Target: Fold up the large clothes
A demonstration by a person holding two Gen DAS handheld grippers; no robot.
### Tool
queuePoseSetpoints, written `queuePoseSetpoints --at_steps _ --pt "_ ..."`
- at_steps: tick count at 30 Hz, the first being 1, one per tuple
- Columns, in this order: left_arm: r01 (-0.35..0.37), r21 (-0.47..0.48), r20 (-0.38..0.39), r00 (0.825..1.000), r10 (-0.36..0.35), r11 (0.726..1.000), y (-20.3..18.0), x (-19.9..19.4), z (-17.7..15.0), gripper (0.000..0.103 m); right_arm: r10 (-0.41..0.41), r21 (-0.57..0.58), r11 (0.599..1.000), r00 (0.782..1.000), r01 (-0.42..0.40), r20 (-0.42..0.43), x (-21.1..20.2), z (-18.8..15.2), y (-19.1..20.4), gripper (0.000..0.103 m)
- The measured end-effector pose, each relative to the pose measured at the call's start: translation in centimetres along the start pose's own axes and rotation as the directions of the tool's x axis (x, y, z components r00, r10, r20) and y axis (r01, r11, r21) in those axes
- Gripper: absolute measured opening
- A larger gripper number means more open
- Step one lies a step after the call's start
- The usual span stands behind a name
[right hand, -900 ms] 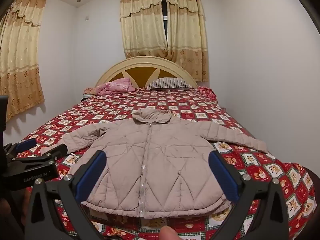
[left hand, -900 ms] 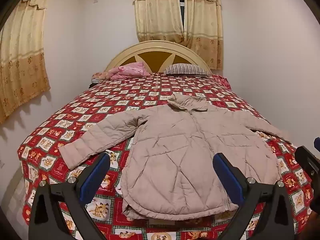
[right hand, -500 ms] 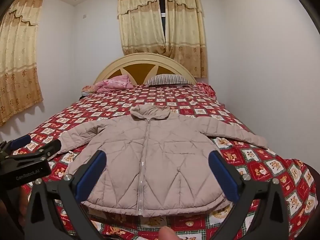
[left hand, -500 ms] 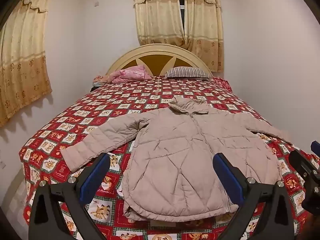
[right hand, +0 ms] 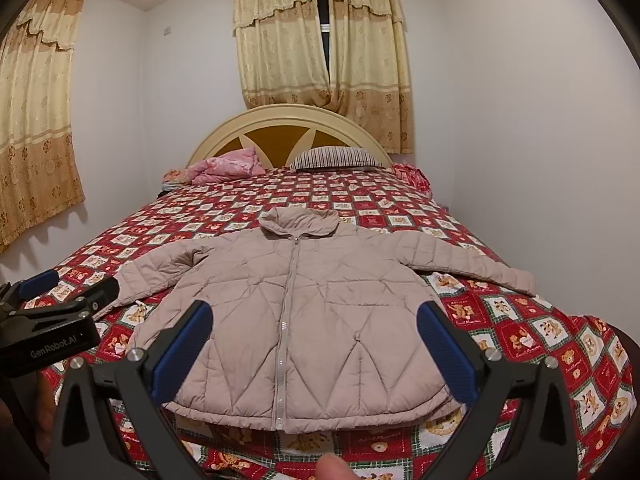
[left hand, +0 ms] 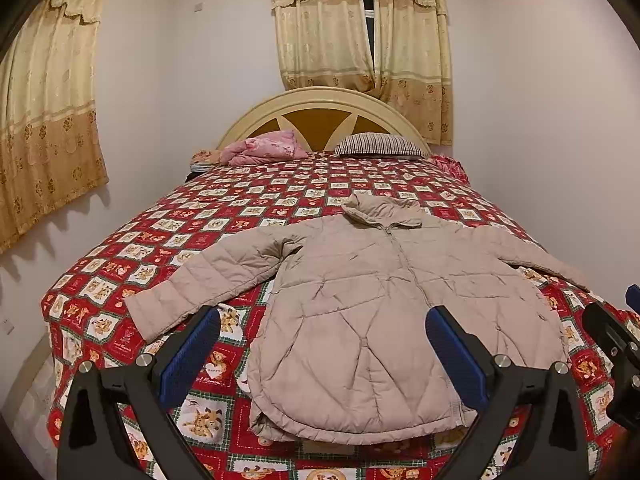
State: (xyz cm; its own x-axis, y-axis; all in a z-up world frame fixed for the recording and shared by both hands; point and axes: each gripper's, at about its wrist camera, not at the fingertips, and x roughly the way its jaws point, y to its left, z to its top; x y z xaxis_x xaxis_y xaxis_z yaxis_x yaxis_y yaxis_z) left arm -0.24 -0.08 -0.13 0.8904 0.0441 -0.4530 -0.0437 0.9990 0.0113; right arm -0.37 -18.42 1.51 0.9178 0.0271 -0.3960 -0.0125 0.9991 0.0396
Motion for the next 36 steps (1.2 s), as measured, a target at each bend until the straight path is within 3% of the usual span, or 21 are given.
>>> queuePoseSetpoints --at_steps 36 --pt "-0.007 -0.007 0.002 1.0 0.007 1.0 0.38 0.17 -0.13 0.102 0.005 0.0 1.0 1.0 -0.005 -0.001 0.03 0.02 0.39 0.103"
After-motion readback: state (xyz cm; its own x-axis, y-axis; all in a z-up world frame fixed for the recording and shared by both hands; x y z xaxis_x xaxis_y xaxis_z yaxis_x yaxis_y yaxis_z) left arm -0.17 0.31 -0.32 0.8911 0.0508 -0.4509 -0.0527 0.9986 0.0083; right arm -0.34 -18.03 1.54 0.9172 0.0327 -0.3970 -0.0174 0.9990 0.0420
